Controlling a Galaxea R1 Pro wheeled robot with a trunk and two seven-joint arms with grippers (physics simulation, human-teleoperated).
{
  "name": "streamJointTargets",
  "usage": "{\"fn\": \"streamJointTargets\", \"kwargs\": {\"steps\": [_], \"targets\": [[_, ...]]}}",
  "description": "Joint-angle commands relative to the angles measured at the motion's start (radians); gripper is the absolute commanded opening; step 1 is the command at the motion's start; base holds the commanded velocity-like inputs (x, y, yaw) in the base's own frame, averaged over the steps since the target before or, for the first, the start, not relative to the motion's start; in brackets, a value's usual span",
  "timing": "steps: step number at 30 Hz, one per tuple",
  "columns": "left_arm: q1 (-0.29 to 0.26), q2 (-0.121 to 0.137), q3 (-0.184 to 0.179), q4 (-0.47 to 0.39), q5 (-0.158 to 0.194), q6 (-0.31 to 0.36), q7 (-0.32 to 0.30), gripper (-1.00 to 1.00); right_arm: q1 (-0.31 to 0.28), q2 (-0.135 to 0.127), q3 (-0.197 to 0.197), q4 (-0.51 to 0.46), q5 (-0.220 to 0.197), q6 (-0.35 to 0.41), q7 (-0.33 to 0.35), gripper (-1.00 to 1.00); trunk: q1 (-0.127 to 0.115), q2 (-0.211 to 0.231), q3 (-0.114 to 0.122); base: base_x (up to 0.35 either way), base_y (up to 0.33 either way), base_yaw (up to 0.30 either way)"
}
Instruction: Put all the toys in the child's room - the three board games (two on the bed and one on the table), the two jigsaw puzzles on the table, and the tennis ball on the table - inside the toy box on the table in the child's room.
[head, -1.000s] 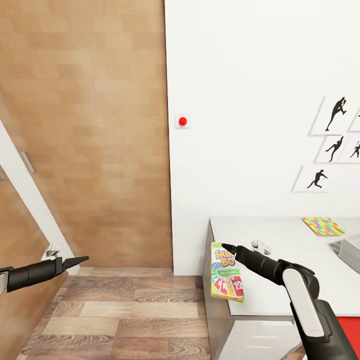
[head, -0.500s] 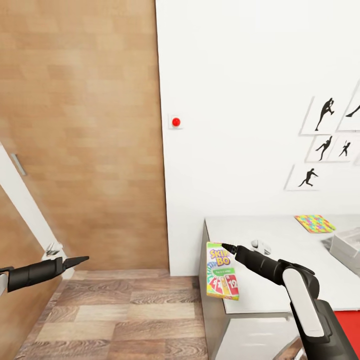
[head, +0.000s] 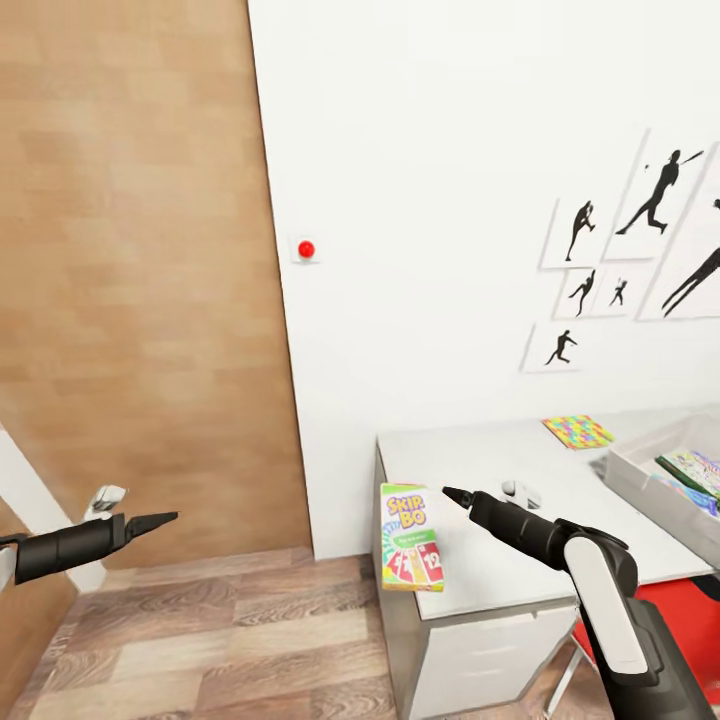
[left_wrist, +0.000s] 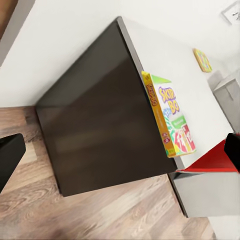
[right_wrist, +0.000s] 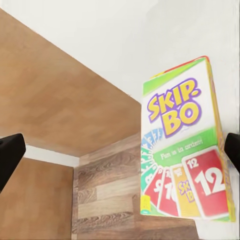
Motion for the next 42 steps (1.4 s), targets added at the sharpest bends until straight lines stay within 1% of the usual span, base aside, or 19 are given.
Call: {"fn": "streamJointTargets", "kwargs": {"steps": [1,13,38,40,42], "targets": [[0.0,0.0,0.0,0.0,0.004,0.006,-0.001,1.0,-0.001,0.001,0.0,-0.001,-0.005,0.004,-0.004,1.0,0.001,-0.002,-0.001,0.0,0.0,-0.246],[0.0,0.0,0.0,0.0,0.004,0.006,-0.001,1.0,-0.001,0.002,0.0,-0.001,-0.004,0.004,-0.004,1.0,0.001,-0.002,0.012,0.0,0.0,-0.204],[0.0,-0.001,-0.004,0.0,0.002,0.005,0.001,1.0,-0.001,0.001,-0.002,-0.012,-0.006,0.009,-0.001,1.0,0.001,-0.002,0.013,0.0,0.0,-0.009],[0.0,-0.006,-0.005,0.0,0.002,0.005,0.001,1.0,-0.001,-0.002,-0.004,-0.013,-0.011,0.016,0.007,1.0,0.001,-0.002,0.013,0.0,0.0,0.0],[0.0,-0.021,-0.005,0.0,-0.001,0.006,0.004,1.0,-0.001,-0.005,-0.006,-0.013,-0.019,0.022,0.038,1.0,0.001,-0.002,0.013,0.0,0.0,0.0]]}}
